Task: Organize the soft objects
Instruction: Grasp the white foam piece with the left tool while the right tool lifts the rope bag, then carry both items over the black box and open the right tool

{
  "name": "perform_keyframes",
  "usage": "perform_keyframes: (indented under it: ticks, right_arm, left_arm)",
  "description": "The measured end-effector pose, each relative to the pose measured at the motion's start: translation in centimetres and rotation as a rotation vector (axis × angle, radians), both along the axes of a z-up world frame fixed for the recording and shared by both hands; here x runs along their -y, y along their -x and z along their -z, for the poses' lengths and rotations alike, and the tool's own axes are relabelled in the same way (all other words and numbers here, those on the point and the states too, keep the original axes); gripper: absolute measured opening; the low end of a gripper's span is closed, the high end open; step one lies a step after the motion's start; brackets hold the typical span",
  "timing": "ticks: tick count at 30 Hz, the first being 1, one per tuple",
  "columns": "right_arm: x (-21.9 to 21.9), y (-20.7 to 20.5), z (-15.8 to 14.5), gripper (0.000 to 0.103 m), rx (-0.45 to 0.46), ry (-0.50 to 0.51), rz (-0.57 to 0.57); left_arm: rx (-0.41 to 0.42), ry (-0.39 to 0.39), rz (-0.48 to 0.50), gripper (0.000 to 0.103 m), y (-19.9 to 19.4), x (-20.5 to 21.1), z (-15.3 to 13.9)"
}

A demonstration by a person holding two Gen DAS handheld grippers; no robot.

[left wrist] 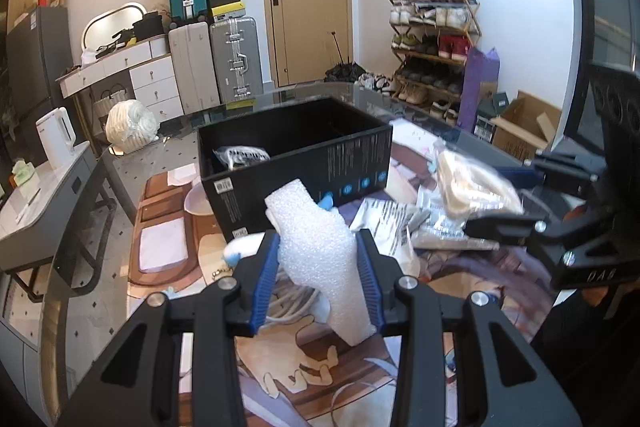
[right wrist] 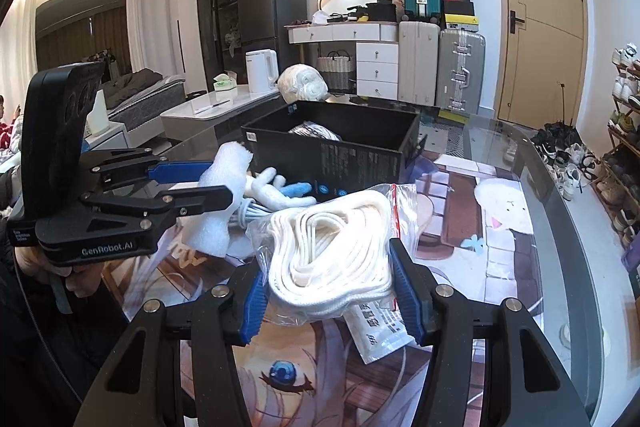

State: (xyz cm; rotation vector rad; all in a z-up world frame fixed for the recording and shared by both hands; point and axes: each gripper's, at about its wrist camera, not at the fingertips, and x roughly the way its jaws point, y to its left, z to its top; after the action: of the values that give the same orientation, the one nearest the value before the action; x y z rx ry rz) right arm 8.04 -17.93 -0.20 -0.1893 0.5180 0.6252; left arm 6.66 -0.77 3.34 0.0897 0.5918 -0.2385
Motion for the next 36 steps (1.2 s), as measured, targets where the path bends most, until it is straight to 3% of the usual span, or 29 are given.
perform_keyframes:
  ticks: [15,24,36]
  right_arm:
    - [-2.0,-0.1,-4.9,0.055,0.060,0.019,-0.059]
    - [-2.4,-1.5,-7.2,0.055,0.088,0.030,-0.074]
    - [-3.8,-5.7,-8.6,0.055,0.086,0.045,-0.091]
  left_arm:
    - [0.043,0.110,-0.036,0.037,-1.6,-2.3,-4.6]
    - [0.072,0.114,-0.042,0.037,-4.0,-3.3,-7.0]
    - [0.066,0.106,-0.061,0.037,-8.3,-4.5,-7.7]
